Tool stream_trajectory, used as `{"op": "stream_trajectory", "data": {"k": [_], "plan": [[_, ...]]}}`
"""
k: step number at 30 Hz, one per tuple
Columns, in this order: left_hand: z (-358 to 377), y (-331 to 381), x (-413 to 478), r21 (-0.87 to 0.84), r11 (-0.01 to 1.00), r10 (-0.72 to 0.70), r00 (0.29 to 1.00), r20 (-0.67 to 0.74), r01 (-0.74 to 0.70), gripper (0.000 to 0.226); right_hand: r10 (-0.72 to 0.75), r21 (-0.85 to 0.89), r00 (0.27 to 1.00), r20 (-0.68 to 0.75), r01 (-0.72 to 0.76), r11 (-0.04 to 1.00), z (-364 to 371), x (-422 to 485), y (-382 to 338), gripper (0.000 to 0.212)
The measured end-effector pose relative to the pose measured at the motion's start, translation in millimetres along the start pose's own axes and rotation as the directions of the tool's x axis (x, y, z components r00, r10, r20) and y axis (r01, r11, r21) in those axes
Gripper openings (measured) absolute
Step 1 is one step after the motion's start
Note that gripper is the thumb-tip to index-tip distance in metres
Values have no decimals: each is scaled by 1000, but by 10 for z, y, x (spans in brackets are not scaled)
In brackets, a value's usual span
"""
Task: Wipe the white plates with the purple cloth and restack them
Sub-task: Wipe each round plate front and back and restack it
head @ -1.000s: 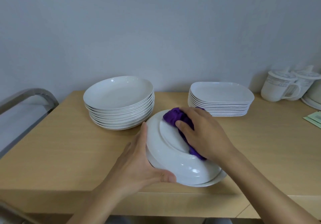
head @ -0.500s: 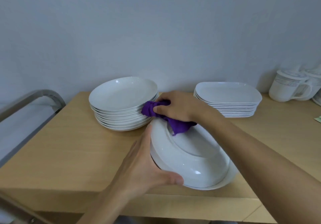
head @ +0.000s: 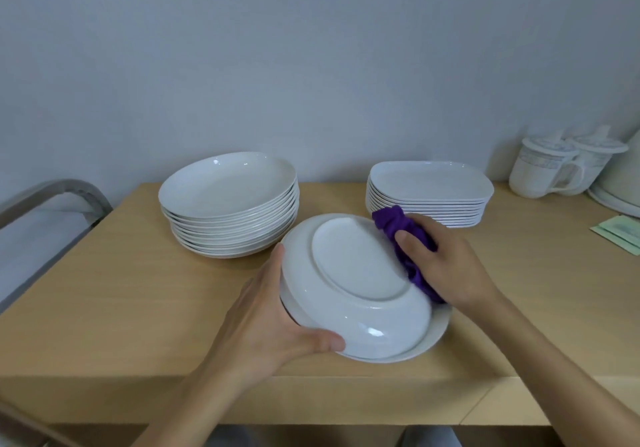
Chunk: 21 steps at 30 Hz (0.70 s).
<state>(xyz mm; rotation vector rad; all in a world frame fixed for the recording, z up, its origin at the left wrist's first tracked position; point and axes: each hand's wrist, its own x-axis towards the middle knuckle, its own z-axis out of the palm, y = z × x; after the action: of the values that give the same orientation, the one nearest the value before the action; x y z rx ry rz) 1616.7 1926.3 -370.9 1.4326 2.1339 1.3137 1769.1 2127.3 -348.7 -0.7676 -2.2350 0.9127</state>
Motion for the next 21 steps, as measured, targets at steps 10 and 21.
{"op": "stream_trajectory", "data": {"k": [10, 21], "plan": [[-22, -119, 2, -94, 995, -11, 997, 75, 18, 140, -488, -295, 867, -102, 443, 847, 537, -909, -327, 41], [-225, -231, 54, -341, 930, -67, 976, 206, 136, 158, -421, -593, 907, 9, 344, 728, 910, -221, -1015, 31]]}}
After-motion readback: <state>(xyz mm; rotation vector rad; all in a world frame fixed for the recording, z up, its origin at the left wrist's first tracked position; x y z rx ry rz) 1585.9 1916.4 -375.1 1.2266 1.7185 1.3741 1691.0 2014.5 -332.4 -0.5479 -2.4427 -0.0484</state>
